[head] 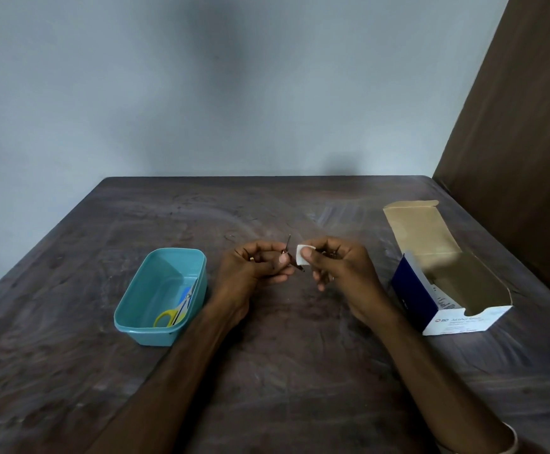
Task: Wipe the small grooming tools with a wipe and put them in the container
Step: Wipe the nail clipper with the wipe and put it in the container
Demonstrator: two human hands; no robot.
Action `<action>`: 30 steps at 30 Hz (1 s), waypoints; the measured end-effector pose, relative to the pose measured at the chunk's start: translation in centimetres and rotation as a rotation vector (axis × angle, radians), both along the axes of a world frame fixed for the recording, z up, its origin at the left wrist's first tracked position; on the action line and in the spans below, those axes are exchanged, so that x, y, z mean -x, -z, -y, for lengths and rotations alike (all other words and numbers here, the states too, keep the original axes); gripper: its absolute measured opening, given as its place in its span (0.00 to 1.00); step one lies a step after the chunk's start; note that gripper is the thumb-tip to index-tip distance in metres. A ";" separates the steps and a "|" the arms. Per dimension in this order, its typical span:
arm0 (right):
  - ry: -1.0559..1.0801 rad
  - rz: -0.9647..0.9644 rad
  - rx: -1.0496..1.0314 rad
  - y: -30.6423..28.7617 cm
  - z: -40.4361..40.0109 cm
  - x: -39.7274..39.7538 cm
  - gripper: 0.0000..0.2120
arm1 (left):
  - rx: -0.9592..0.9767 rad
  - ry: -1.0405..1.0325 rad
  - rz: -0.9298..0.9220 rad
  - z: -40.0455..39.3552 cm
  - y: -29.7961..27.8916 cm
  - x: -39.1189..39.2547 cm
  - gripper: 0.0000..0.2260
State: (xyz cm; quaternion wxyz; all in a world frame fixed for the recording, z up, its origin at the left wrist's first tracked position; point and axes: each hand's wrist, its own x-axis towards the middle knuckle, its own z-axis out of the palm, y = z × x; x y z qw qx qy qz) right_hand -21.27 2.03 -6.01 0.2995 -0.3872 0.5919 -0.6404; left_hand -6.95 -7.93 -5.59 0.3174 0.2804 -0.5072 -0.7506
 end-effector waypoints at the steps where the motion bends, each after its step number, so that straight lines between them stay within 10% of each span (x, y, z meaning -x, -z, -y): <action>1: -0.019 -0.007 -0.002 0.0 0.0 -0.1 0.04 | 0.012 -0.009 0.009 0.0 0.0 0.0 0.07; 30: -0.096 0.058 -0.060 -0.8 -0.5 -0.4 0.04 | 0.209 0.049 0.043 -0.1 0.1 -0.3 0.11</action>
